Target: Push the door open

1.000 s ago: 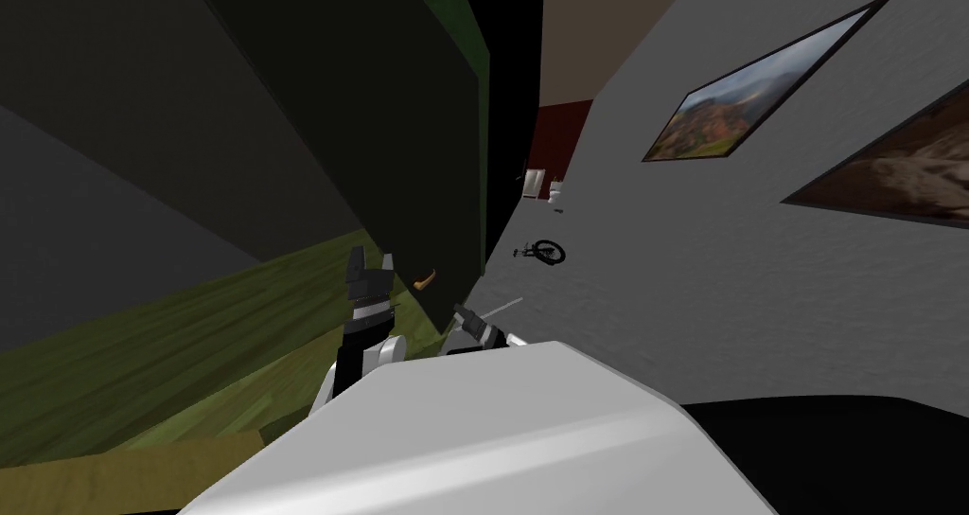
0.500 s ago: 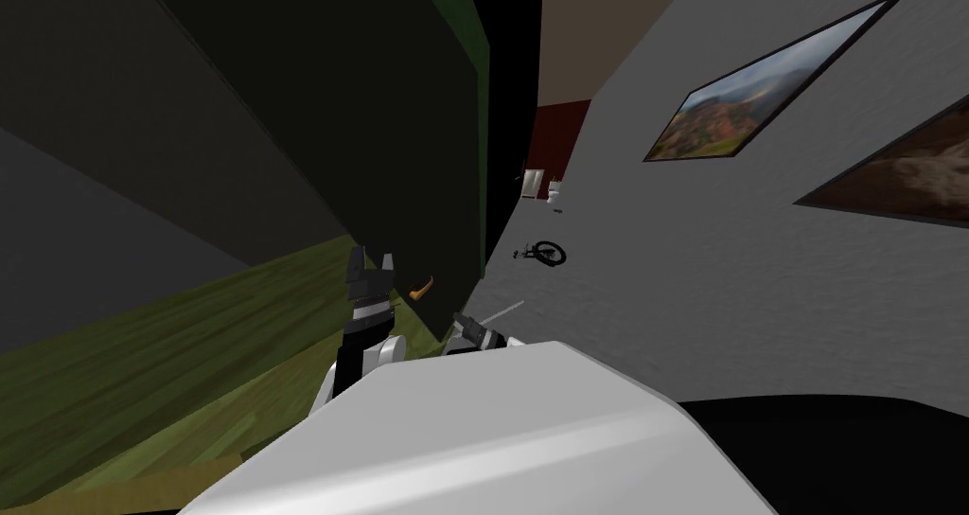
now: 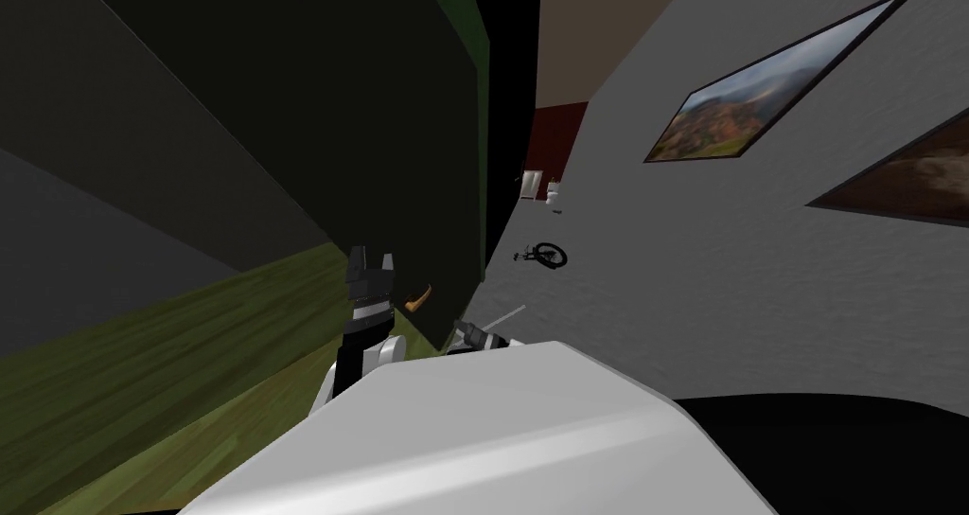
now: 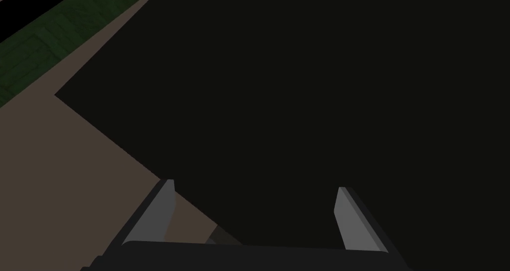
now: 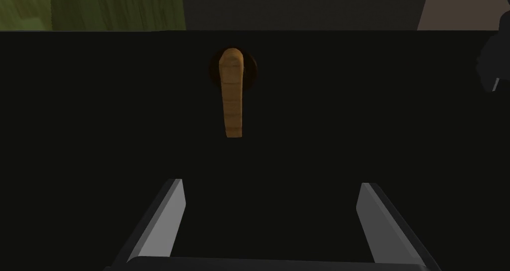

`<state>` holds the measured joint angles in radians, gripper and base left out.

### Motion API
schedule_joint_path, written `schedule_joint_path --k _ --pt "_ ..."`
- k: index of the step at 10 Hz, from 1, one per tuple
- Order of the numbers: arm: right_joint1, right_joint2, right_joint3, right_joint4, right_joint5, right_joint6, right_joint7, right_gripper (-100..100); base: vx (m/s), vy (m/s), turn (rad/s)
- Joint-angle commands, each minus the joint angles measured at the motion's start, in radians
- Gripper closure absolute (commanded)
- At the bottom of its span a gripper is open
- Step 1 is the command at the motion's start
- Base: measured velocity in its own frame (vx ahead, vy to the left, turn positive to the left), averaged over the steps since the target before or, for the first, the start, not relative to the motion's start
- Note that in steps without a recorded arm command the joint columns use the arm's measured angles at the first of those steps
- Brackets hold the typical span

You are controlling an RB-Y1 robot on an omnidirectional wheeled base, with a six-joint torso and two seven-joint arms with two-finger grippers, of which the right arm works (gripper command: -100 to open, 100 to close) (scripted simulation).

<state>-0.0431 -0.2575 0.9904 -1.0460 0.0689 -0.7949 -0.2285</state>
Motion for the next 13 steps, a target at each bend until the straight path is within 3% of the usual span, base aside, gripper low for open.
schedule_joint_path --k 1,3,5,13 --pt "-0.012 -0.004 0.023 0.028 -0.001 -0.001 -0.004 -100 0.167 0.041 -0.028" --pt "-0.021 -0.007 0.040 0.051 -0.002 -0.004 -0.007 -100 0.148 0.026 -0.016" --pt "-0.022 0.005 0.030 0.059 -0.002 -0.006 -0.005 -100 0.059 0.051 0.017" --pt "-0.012 0.056 0.003 0.116 0.000 -0.013 0.020 -100 0.122 0.194 0.041"
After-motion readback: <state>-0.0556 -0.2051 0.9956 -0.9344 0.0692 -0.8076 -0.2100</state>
